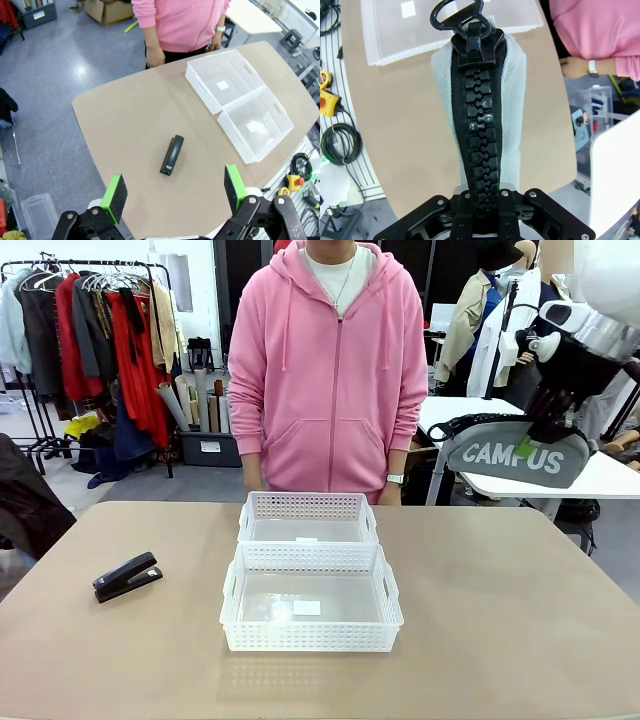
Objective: Distribute items into two baskets.
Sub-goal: Move the picked Pencil pouch towards the Organizing basket indicated by the person, stopping as directed.
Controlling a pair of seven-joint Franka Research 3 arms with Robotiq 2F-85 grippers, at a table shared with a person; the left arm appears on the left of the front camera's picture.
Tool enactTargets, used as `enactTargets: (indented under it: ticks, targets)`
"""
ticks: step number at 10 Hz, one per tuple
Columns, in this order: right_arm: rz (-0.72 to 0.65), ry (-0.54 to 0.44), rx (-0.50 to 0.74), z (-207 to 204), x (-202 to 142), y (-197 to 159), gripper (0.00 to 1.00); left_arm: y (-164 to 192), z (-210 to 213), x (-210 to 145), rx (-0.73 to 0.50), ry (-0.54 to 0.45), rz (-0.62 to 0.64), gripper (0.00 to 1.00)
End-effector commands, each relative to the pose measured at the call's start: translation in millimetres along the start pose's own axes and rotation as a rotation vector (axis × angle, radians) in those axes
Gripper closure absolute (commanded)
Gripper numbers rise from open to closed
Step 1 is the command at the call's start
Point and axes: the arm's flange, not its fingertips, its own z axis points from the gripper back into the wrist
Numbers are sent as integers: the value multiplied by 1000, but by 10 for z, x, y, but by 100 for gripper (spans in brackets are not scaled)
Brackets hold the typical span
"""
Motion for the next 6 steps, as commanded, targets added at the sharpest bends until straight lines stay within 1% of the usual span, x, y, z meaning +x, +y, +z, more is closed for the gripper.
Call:
enactTargets:
  ticks: [1,6]
  targets:
    - [-7,-1,-4,14,-3,-8,100,8,-6,-8,-18,-16,-13,0]
    - [-7,-1,-4,14,-3,-8,100,8,-6,-8,-18,-16,-13,0]
